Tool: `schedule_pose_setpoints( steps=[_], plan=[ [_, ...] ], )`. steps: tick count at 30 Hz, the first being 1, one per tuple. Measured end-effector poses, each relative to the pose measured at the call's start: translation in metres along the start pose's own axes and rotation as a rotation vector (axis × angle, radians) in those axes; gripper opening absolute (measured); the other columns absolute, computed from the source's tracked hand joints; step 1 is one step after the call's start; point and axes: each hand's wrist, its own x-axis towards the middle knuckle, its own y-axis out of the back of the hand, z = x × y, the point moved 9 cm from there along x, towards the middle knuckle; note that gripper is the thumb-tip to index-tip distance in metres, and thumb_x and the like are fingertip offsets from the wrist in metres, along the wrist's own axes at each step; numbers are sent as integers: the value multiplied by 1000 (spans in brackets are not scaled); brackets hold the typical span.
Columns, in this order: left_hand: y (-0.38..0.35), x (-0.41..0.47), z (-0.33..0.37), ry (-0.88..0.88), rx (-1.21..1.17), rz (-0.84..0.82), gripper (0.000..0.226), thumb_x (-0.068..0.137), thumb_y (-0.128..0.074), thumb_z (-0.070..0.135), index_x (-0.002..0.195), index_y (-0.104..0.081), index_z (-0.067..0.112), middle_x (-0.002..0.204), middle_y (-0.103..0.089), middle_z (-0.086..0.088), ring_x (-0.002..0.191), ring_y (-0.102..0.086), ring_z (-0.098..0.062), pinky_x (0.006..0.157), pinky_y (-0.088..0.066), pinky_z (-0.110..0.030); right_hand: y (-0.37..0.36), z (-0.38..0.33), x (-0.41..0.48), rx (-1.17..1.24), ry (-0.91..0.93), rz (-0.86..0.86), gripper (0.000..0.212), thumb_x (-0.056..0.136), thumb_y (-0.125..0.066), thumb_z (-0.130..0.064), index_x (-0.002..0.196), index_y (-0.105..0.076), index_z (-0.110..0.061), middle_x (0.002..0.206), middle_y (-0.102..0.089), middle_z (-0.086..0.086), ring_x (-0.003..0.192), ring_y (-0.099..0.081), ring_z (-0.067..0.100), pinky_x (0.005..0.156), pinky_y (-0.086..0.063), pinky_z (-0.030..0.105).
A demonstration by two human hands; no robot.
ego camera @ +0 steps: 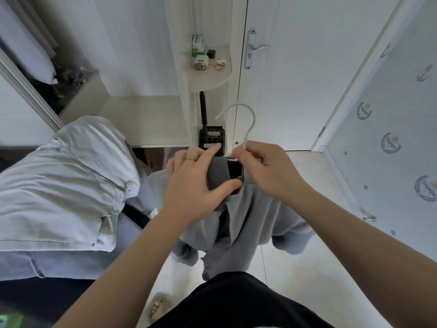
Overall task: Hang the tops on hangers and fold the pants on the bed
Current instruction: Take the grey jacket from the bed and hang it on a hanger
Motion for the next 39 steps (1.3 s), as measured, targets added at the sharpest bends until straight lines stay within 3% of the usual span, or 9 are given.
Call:
schedule_pose_setpoints(
  steps=[3, 9, 15, 17, 20, 26, 33, 36, 39],
  plan=[
    [8, -14, -12, 137, -15, 300, 62, 78, -67, 48, 133, -55, 21, 124, -52, -5, 118, -45, -30, 107, -36, -44, 6, 5, -1, 0, -34, 105, 38, 98, -53, -36, 70, -55, -10, 52, -40, -10, 52, -36, 5, 54, -31, 26],
    [-18, -8, -41, 331, -387, 239, 56, 78, -78, 37, 113, -35, 33, 110, -51, 8, 95, -61, -12, 77, -54, -34, -3, 0, -3, 13, -40, 95, 32, 98, -51, -24, 76, -53, -1, 60, -52, 12, 53, -40, 10, 53, -34, 27],
    [22, 8, -85, 488, -479, 451, 26, 88, -52, -1, 103, -68, 12, 92, -68, 7, 89, -63, -4, 89, -50, -22, -4, 4, -6, -135, -14, -23, 35, 103, -50, -29, 80, -59, -4, 59, -53, -5, 55, -41, 4, 55, -34, 18],
    [49, 20, -86, 443, -444, 491, 27, 87, -53, 5, 101, -73, 16, 86, -66, 18, 83, -62, 6, 78, -44, -6, -12, 9, -12, -299, -16, -207, 36, 103, -47, -38, 82, -64, -15, 64, -58, -14, 61, -51, 1, 63, -42, 22],
    [55, 37, -58, 302, -427, 353, 24, 87, -56, 10, 94, -73, 25, 83, -67, 18, 79, -61, 7, 73, -45, -10, -35, 15, -23, -553, -9, -461, 33, 105, -42, -43, 99, -71, -27, 90, -69, -14, 88, -63, 12, 82, -52, 38],
    [21, 32, -30, 155, -376, 56, 20, 92, -62, 8, 93, -77, 22, 82, -71, 4, 74, -63, -11, 66, -48, -22, -7, -14, -5, -310, 67, -224, 40, 103, -53, -32, 64, -52, -39, 61, -63, -9, 60, -56, 2, 61, -38, 18],
    [3, 24, -13, -142, -179, -97, 38, 99, -45, 44, 120, -72, 29, 125, -64, 12, 127, -49, -17, 113, -32, -41, 4, -24, -3, -120, 104, -168, 42, 100, -58, -30, 58, -57, -25, 61, -64, -11, 54, -56, 8, 57, -39, 17],
    [-6, 21, -16, -220, -109, -158, 22, 100, -56, 29, 117, -66, 19, 102, -64, 11, 103, -59, -19, 94, -46, -47, 9, -19, 1, -63, 97, -129, 39, 99, -59, -32, 62, -64, -20, 75, -71, -17, 66, -63, 23, 69, -48, 32],
    [4, 22, -18, -243, -89, -26, 14, 100, -58, 16, 108, -68, 9, 94, -66, 2, 91, -60, -22, 82, -44, -33, 14, 2, 5, 25, 63, -97, 20, 94, -66, -32, 76, -71, -24, 84, -73, -6, 68, -61, 10, 66, -45, 22]
  ],
)
